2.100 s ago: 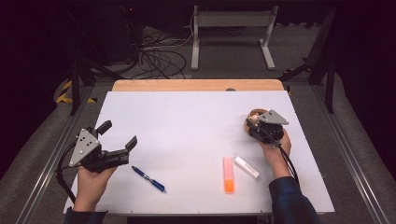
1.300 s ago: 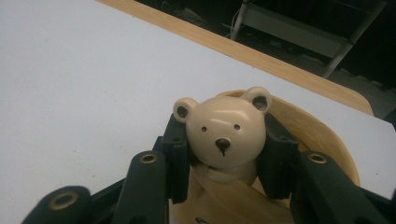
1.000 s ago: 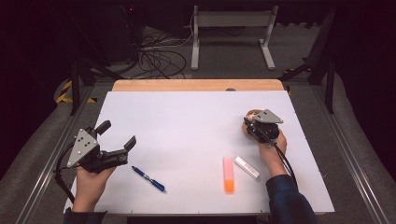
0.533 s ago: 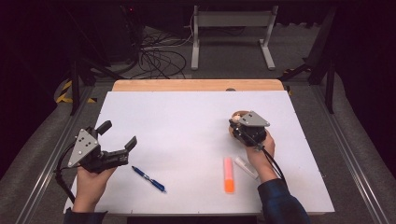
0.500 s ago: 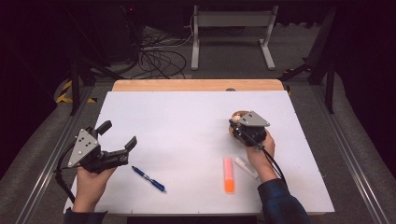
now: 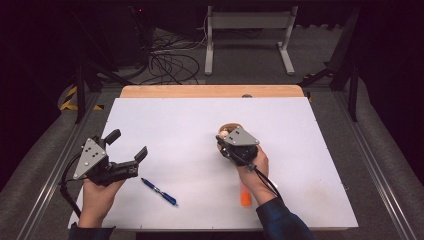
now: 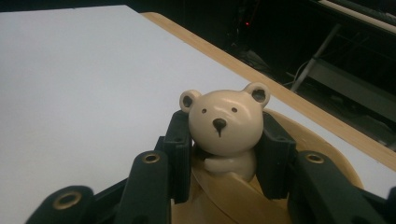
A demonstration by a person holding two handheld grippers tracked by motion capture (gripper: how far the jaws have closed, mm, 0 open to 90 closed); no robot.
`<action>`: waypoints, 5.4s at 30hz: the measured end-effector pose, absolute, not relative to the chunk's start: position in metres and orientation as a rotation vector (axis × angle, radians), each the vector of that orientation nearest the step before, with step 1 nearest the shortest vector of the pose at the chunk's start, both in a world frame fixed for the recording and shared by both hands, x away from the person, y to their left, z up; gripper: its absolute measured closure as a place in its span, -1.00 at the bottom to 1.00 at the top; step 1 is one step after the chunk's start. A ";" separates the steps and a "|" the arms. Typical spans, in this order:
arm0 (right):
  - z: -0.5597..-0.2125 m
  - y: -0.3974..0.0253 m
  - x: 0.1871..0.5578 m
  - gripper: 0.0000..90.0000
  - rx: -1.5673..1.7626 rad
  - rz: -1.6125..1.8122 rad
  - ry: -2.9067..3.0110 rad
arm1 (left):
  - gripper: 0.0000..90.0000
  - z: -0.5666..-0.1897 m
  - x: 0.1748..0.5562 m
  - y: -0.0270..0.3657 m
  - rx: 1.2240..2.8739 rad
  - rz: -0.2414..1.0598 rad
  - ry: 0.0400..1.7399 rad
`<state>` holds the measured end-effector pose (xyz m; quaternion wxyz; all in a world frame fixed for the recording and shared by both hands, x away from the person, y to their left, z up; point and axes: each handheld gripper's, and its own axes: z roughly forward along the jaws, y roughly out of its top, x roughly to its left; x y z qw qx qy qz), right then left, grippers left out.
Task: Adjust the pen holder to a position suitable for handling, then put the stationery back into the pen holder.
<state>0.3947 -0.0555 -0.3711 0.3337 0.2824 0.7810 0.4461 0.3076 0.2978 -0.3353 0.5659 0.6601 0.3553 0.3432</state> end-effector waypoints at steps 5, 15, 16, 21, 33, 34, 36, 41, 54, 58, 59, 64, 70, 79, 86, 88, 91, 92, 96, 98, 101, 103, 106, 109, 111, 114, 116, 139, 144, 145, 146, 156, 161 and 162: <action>-0.375 -0.034 0.386 0.40 0.691 1.175 2.056 | -0.92 -0.335 0.307 0.299 1.550 0.807 0.839; -0.384 -0.004 0.380 0.40 0.657 1.179 2.047 | -0.92 -0.334 0.307 0.300 1.547 0.808 0.841; -0.387 0.001 0.380 0.40 0.651 1.162 2.054 | -0.92 -0.335 0.307 0.301 1.547 0.810 0.840; -0.395 0.010 0.380 0.39 0.661 1.131 2.046 | -0.92 -0.335 0.307 0.303 1.541 0.812 0.849; -0.409 0.015 0.378 0.39 0.698 1.124 2.050 | -0.91 -0.336 0.308 0.305 1.541 0.811 0.850; -0.409 0.015 0.378 0.39 0.698 1.124 2.050 | -0.91 -0.336 0.308 0.305 1.541 0.809 0.852; -0.409 0.013 0.378 0.37 0.724 1.132 2.052 | -0.91 -0.336 0.308 0.305 1.541 0.806 0.852; -0.406 0.011 0.377 0.21 0.731 1.154 2.080 | -0.91 -0.336 0.306 0.307 1.544 0.803 0.849; -0.394 0.007 0.370 -0.28 0.723 1.267 2.116 | -0.92 -0.337 0.307 0.306 1.543 0.797 0.852; -0.387 0.005 0.366 -0.55 0.733 1.329 2.100 | -0.92 -0.337 0.308 0.306 1.544 0.793 0.851; -0.384 0.006 0.363 -0.58 0.719 1.346 2.104 | -0.91 -0.337 0.309 0.307 1.548 0.793 0.850; -0.370 0.015 0.349 -0.71 0.638 1.381 2.120 | -0.91 -0.337 0.309 0.309 1.541 0.799 0.859; -0.364 0.031 0.339 -0.74 0.570 1.420 2.210 | -0.91 -0.335 0.308 0.312 1.534 0.808 0.870; -0.361 0.054 0.332 -0.74 0.511 1.429 2.279 | -0.91 -0.334 0.306 0.315 1.531 0.806 0.868; -0.367 0.069 0.334 -0.64 0.492 1.398 2.332 | -0.92 -0.331 0.304 0.319 1.521 0.829 0.876; -0.369 0.073 0.335 -0.61 0.491 1.385 2.353 | -0.91 -0.331 0.304 0.320 1.522 0.838 0.886; -0.376 0.080 0.338 -0.39 0.512 1.381 2.417 | -0.92 -0.331 0.305 0.321 1.520 0.833 0.895; -0.377 0.081 0.339 -0.30 0.516 1.383 2.432 | -0.91 -0.331 0.305 0.321 1.522 0.832 0.897; -0.380 0.085 0.341 -0.11 0.507 1.383 2.470 | -0.91 -0.331 0.305 0.322 1.527 0.828 0.896; -0.384 0.091 0.342 0.00 0.520 1.368 2.498 | -0.91 -0.331 0.305 0.322 1.527 0.825 0.896; -0.388 0.096 0.343 0.07 0.533 1.354 2.528 | -0.91 -0.332 0.306 0.323 1.519 0.817 0.897; -0.389 0.098 0.344 0.09 0.532 1.343 2.536 | -0.91 -0.332 0.306 0.324 1.518 0.814 0.901; -0.392 0.103 0.345 0.16 0.535 1.316 2.555 | -0.91 -0.334 0.307 0.325 1.527 0.808 0.898; -0.395 0.108 0.347 0.26 0.554 1.305 2.578 | -0.91 -0.334 0.308 0.324 1.533 0.806 0.897; -0.398 0.111 0.347 0.29 0.565 1.288 2.600 | -0.91 -0.332 0.307 0.323 1.532 0.805 0.893; -0.400 0.115 0.348 0.31 0.575 1.275 2.615 | -0.91 -0.331 0.306 0.322 1.529 0.814 0.891; -0.404 0.120 0.349 0.33 0.585 1.240 2.642 | -0.91 -0.331 0.305 0.323 1.530 0.816 0.896; -0.429 0.141 0.354 0.46 0.627 1.116 2.718 | -0.91 -0.330 0.305 0.332 1.505 0.829 0.933; -0.430 0.141 0.356 0.49 0.594 1.084 2.736 | -0.91 -0.330 0.305 0.332 1.506 0.830 0.931; -0.430 0.143 0.355 0.49 0.628 1.089 2.722 | -0.91 -0.330 0.304 0.332 1.505 0.829 0.932; -0.430 0.142 0.355 0.51 0.624 1.082 2.723 | -0.91 -0.330 0.304 0.332 1.505 0.830 0.932; -0.432 0.145 0.348 0.56 0.619 1.040 2.681 | -0.91 -0.329 0.304 0.332 1.502 0.830 0.931; -0.432 0.146 0.346 0.60 0.651 1.050 2.670 | -0.91 -0.329 0.305 0.331 1.505 0.828 0.932; -0.432 0.145 0.347 0.61 0.642 1.043 2.674 | -0.91 -0.330 0.305 0.330 1.505 0.826 0.932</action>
